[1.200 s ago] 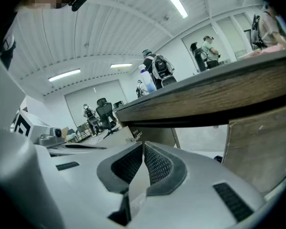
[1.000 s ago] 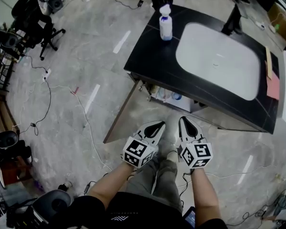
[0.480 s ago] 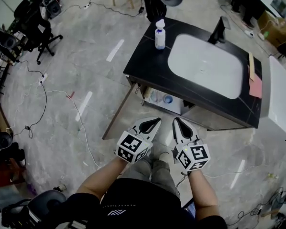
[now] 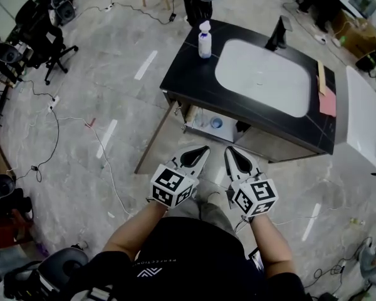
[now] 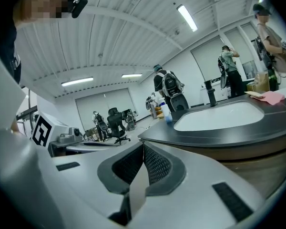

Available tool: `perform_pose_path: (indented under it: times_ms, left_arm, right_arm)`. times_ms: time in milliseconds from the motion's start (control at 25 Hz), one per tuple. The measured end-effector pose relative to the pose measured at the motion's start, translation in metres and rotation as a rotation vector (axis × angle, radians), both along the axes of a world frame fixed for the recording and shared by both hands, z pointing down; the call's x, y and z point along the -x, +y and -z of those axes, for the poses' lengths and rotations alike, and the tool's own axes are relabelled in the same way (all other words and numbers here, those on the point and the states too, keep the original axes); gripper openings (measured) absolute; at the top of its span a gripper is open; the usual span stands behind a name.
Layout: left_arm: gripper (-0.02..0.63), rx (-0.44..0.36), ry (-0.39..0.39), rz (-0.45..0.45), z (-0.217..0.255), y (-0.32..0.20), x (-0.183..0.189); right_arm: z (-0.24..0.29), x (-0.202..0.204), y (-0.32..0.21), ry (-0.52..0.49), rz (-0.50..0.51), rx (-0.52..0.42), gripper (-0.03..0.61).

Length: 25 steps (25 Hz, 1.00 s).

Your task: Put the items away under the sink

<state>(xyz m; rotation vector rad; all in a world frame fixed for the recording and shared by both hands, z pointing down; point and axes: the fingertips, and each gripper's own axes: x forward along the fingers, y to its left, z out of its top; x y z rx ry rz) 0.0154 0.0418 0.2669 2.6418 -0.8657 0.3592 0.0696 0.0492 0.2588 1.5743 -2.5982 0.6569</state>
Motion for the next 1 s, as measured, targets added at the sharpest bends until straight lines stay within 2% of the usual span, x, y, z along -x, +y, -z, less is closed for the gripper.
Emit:
perform_pose_path:
  times_ms: [1000]
  left_arm:
    - [0.009, 0.033, -0.031, 0.062, -0.008, 0.012, 0.015]
  right_arm:
    - [-0.005, 0.022, 0.012, 0.015, 0.063, 0.040, 0.034]
